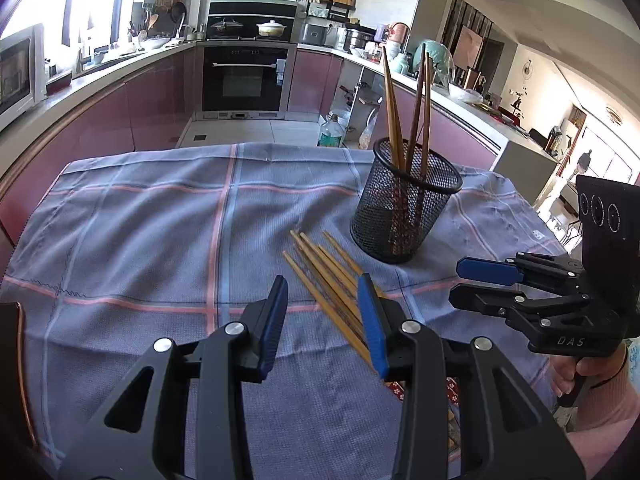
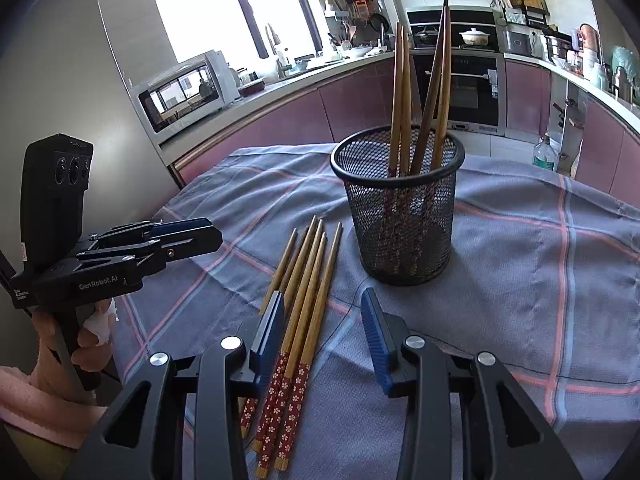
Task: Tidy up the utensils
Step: 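Open the right gripper to release the chopstick and pull back, then lower the right gripper over the chopstick pile beside the mesh cup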
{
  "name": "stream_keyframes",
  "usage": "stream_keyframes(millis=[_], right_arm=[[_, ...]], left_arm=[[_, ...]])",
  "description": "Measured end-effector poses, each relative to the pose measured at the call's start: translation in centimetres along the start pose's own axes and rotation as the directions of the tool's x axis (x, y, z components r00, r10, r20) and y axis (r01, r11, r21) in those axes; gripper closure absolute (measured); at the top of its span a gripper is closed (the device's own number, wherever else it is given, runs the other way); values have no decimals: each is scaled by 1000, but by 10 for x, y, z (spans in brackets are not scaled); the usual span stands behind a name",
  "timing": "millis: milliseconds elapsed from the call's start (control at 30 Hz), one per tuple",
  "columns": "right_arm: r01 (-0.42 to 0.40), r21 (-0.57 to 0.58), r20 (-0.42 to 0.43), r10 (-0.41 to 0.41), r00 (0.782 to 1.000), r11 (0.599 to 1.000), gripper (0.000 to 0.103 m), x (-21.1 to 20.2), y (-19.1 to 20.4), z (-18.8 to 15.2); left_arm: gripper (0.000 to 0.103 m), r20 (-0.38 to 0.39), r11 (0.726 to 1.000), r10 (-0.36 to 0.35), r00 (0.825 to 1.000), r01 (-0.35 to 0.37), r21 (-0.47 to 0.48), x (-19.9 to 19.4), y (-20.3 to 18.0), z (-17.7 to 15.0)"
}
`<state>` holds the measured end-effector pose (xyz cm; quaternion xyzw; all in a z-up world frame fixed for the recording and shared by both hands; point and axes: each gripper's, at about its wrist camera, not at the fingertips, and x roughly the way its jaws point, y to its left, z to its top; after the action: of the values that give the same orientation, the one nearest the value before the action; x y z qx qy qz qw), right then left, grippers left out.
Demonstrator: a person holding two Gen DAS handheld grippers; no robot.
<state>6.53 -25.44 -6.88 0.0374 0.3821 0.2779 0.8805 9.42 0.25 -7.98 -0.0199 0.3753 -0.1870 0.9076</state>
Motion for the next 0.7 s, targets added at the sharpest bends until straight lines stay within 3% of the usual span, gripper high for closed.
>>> stream_keyframes(millis=[700], right_arm=[[10,6,-94,-9,995,1000,66,29,3,-11]], left_arm=[[65,-139,1000,-2,990,2,3,51,-5,-20]])
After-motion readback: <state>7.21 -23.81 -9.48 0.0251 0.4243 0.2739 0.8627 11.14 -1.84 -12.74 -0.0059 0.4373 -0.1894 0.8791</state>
